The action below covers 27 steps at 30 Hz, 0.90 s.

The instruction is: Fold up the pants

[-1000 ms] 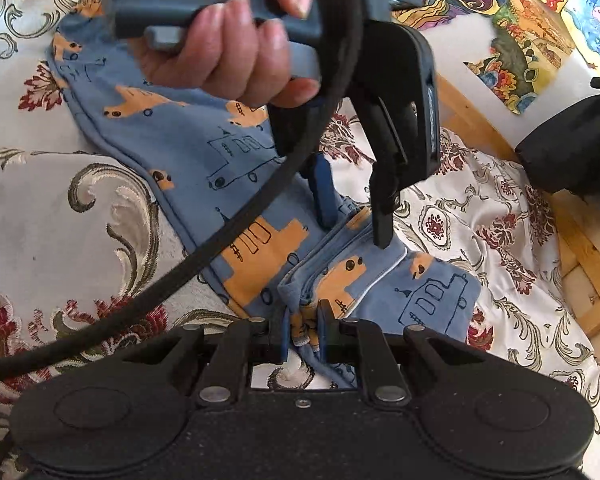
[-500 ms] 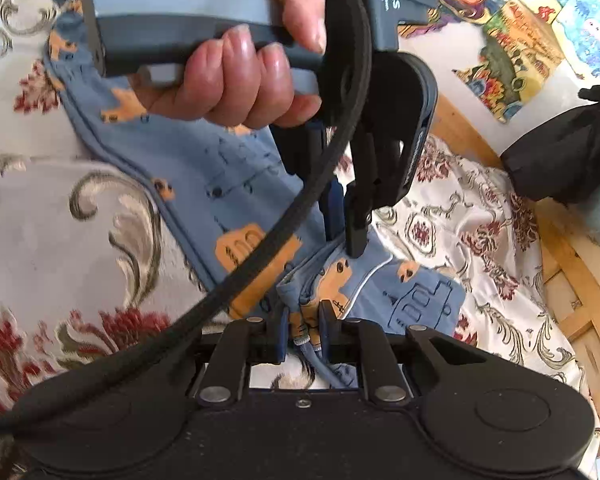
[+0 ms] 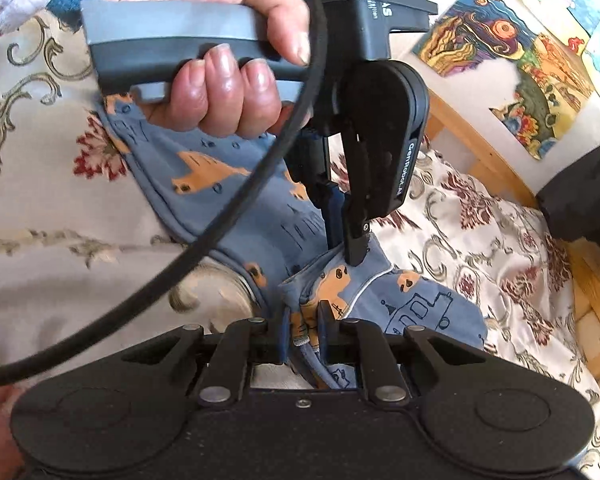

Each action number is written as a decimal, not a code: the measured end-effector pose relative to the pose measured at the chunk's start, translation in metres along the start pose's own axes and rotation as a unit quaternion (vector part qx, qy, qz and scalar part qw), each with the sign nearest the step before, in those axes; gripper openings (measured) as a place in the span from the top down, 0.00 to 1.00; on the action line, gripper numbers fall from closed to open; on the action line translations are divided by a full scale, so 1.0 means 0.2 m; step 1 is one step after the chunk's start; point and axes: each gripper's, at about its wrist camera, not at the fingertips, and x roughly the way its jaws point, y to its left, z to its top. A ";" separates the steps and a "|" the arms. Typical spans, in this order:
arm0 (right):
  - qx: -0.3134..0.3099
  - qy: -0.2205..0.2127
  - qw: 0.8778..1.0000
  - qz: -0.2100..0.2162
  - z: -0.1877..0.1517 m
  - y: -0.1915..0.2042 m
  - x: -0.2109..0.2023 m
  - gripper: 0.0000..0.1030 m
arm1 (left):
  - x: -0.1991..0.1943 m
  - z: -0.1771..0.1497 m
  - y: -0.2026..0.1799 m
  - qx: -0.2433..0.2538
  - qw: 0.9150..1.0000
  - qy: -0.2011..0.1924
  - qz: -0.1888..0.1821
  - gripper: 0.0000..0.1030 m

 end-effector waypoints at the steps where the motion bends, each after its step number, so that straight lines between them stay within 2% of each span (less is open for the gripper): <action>1: -0.001 -0.001 1.000 0.001 0.02 0.01 0.00 0.86 | -0.02 -0.01 0.02 -0.003 1.000 -0.004 -0.001 0.90; 11: -0.039 -0.003 0.999 0.026 0.20 0.20 0.02 0.86 | -0.20 -0.07 0.23 -0.017 1.000 -0.013 0.010 0.90; 18: -0.051 0.004 0.998 0.034 0.31 0.28 0.05 0.86 | -0.26 -0.10 0.37 -0.035 0.999 -0.015 0.001 0.90; 27: -0.060 0.013 0.997 0.045 0.33 0.32 0.11 0.85 | -0.28 -0.08 0.39 -0.017 1.000 -0.006 0.021 0.89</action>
